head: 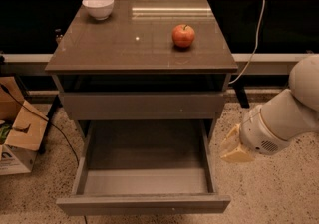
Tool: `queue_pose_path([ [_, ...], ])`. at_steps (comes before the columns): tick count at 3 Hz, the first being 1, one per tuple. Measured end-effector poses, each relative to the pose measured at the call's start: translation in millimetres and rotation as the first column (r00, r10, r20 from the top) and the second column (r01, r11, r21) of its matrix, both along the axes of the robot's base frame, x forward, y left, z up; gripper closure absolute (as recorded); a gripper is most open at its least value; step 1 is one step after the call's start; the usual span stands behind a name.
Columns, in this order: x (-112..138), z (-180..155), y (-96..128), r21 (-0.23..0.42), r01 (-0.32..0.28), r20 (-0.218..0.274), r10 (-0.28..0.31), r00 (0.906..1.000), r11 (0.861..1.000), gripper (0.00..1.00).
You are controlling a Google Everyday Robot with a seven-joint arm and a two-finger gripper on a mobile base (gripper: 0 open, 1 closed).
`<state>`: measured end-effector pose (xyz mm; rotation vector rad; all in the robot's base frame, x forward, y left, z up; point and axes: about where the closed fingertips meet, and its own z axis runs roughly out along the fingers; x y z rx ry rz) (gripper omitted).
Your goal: Close middle drawer
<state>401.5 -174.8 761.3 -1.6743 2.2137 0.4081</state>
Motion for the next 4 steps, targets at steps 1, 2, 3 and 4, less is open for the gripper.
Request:
queue_pose_path([
  [1, -3, -39, 17, -0.016, 0.001, -0.025, -0.002, 0.9997, 1.000, 1.00],
  [2, -3, -70, 26, -0.013, -0.010, -0.006, 0.009, 0.9999, 1.000, 1.00],
  [3, -3, -113, 32, 0.013, -0.017, -0.009, 0.017, 0.9998, 1.000, 1.00],
  [4, -5, -147, 29, 0.033, -0.014, -0.026, 0.015, 0.9995, 0.999, 1.00],
])
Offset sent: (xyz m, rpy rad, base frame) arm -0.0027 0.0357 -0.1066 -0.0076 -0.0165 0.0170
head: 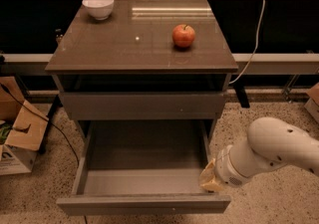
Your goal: Close middle drawer
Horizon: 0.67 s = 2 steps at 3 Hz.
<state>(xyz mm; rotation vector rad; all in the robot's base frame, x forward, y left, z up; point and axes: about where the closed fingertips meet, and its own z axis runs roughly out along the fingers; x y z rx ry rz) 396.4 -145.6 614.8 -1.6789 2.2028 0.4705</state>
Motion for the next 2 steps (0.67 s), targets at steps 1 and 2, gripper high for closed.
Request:
queue_pose_path([
  [1, -4, -29, -5, 0.027, 0.020, -0.036, -0.019, 0.9992, 0.999, 1.00],
  [2, -9, -54, -10, 0.027, 0.044, -0.077, -0.042, 0.9962, 0.999, 1.00],
])
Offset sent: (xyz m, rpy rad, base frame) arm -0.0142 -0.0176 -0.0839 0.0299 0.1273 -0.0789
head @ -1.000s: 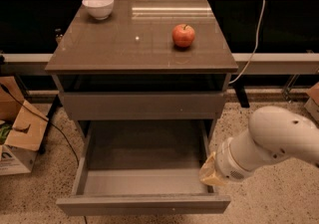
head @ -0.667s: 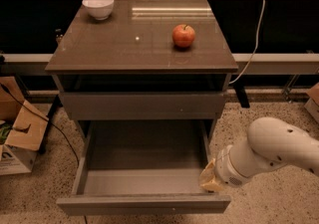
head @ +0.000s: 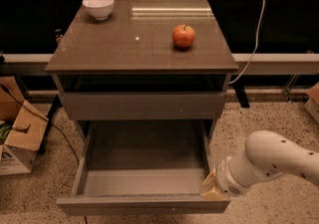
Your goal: Close middle drawer
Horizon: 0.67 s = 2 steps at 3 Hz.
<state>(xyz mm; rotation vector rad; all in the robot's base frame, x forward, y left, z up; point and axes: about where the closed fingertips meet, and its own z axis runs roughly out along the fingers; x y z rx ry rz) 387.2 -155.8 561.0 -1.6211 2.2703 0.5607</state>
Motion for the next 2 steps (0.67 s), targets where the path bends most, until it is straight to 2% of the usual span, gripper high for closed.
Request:
queue_pose_path([
  [2, -11, -47, -10, 0.010, 0.066, -0.073, -0.065, 0.9952, 0.998, 1.00],
])
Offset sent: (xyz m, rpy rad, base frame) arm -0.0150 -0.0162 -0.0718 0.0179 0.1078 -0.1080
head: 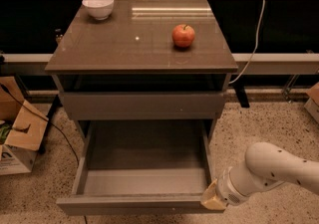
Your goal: Close middle drawer
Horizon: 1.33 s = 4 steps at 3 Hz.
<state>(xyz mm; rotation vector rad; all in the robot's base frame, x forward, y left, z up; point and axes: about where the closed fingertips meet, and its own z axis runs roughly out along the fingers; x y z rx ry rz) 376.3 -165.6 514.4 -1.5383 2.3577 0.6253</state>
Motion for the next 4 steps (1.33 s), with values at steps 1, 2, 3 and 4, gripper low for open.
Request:
queue_pose_path([
  [1, -5, -21, -6, 0.014, 0.058, -0.022, -0.057, 0.9981, 0.998, 1.00],
  [2, -7, -39, -11, 0.031, 0.138, -0.033, -0.137, 0.9900, 0.990, 1.00],
  [3, -4, -56, -11, 0.049, 0.192, -0.041, -0.190, 0.9809, 0.980, 1.00],
  [4, 14, -76, -3, 0.086, 0.245, -0.049, -0.241, 0.9692, 0.966, 1.00],
])
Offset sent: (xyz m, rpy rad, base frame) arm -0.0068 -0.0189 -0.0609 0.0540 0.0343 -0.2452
